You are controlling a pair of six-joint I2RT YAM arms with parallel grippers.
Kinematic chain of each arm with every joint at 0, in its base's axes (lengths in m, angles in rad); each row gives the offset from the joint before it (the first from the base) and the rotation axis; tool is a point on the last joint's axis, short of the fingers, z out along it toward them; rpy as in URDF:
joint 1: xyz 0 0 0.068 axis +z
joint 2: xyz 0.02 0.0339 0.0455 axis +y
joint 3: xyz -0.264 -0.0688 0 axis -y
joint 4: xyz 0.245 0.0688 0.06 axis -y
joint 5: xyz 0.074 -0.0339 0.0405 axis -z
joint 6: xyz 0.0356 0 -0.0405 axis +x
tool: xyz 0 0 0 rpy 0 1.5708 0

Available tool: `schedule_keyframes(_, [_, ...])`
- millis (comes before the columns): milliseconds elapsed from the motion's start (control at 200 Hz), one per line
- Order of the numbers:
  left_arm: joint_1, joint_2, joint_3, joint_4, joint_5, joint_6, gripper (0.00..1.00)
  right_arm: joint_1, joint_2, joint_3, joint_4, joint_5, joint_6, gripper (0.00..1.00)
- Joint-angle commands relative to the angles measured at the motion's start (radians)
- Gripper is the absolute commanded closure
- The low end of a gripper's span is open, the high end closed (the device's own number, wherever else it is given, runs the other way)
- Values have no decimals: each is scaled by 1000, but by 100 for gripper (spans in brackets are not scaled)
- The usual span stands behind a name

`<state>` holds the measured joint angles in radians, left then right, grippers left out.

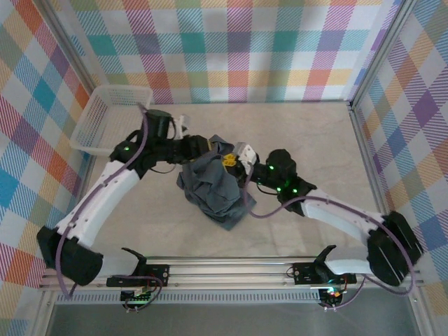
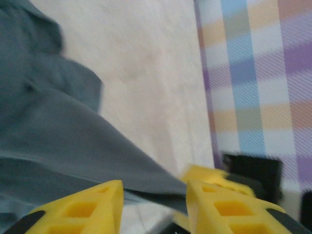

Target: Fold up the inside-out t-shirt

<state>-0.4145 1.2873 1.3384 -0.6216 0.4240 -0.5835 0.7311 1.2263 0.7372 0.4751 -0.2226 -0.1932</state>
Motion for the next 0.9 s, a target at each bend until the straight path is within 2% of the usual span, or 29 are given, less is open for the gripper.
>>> schedule_keyframes(0, [65, -49, -12, -144, -274, 129, 59, -54, -185, -63, 52, 72, 165, 100])
schedule_keyframes(105, [129, 11, -95, -182, -386, 206, 60, -114, -318, -65, -119, 213, 248, 100])
schedule_keyframes(250, [224, 154, -217, -68, -292, 221, 60, -160, -451, -101, -274, 376, 339, 100])
schedule_keyframes(385, [251, 279, -256, 49, -197, 177, 57, -193, -487, -105, -371, 358, 411, 100])
schedule_keyframes(510, [259, 398, -242, 107, -209, 171, 53, -193, -458, -79, -407, 293, 428, 100])
schedule_keyframes(700, [262, 532, -222, 244, -50, 142, 49, -193, -397, -46, -406, 224, 432, 100])
schedule_keyframes(760, [262, 574, -202, 245, -52, 141, 52, -193, -381, -37, -406, 208, 436, 100])
schedule_keyframes(790, [263, 583, -197, 250, -56, 142, 59, -192, -373, -31, -405, 197, 438, 100])
schedule_keyframes(870, [271, 567, -168, 235, -63, 146, 97, -193, -363, -10, -398, 180, 449, 100])
schedule_keyframes(895, [275, 547, -154, 219, -65, 150, 100, -193, -363, 0, -397, 185, 451, 100])
